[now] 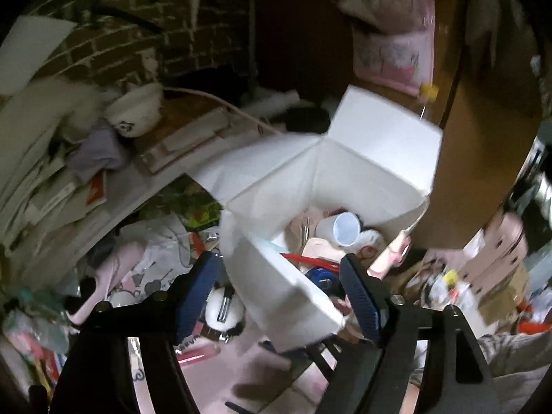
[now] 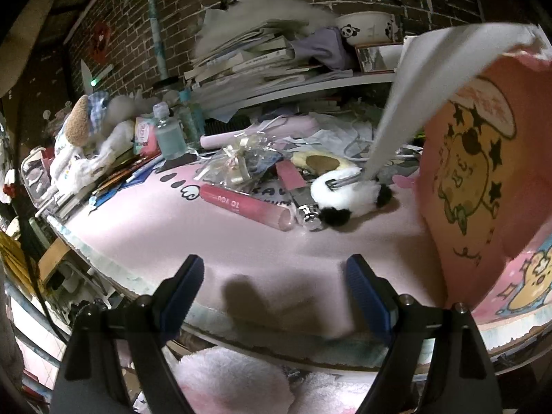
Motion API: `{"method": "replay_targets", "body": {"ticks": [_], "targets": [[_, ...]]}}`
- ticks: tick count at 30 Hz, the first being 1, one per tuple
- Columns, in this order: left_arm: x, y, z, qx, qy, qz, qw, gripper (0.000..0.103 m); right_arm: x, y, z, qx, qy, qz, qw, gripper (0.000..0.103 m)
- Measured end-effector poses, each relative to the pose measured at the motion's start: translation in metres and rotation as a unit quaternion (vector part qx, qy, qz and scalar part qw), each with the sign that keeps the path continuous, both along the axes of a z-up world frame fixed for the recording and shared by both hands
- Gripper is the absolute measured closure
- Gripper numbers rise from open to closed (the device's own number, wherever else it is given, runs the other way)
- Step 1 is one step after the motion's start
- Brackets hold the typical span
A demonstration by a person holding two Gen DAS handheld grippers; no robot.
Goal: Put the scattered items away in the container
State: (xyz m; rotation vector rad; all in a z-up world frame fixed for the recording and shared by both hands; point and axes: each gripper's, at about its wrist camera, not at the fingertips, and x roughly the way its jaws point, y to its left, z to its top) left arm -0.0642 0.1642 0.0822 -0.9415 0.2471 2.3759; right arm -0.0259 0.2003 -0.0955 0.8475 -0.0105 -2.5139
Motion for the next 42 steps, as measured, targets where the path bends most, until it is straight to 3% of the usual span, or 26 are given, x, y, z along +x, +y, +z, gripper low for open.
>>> {"method": "replay_targets", "body": {"ticks": [6, 11, 16, 17, 19, 20, 26, 36, 42], "targets": [[0.02, -0.062, -0.001, 0.021, 0.051, 0.099, 0.9936, 0.018, 0.002, -0.009, 0.004, 0.007, 0.017, 0.009, 1.0, 0.02], [0.034, -0.105, -0.021, 0.036, 0.058, 0.153, 0.986, 0.016, 0.002, -0.019, 0.001, 0.025, 0.021, 0.029, 0.999, 0.02], [0.043, -0.14, -0.046, 0.026, 0.071, 0.199, 0.9771, 0.016, 0.007, -0.034, 0.008, 0.049, 0.062, 0.061, 0.995, 0.021], [0.044, -0.147, -0.051, 0.031, 0.069, 0.204, 0.976, 0.016, 0.006, -0.037, 0.01, 0.054, 0.068, 0.066, 0.994, 0.023], [0.046, -0.16, -0.06, 0.045, 0.063, 0.207, 0.9751, 0.016, 0.001, -0.043, 0.012, 0.06, 0.068, 0.072, 0.993, 0.042], [0.046, -0.167, -0.065, 0.053, 0.06, 0.208, 0.9748, 0.016, -0.003, -0.046, 0.013, 0.066, 0.066, 0.071, 0.993, 0.044], [0.04, -0.196, -0.086, 0.066, 0.043, 0.23, 0.97, 0.016, -0.023, -0.057, 0.011, 0.088, 0.061, 0.059, 0.992, 0.047], [0.031, -0.222, -0.104, 0.097, 0.027, 0.239, 0.9658, 0.016, -0.054, -0.066, 0.006, 0.093, 0.011, 0.065, 0.994, 0.047], [0.031, -0.229, -0.107, 0.104, 0.025, 0.244, 0.9638, 0.016, -0.057, -0.066, 0.004, 0.081, -0.017, 0.074, 0.994, 0.063]]}}
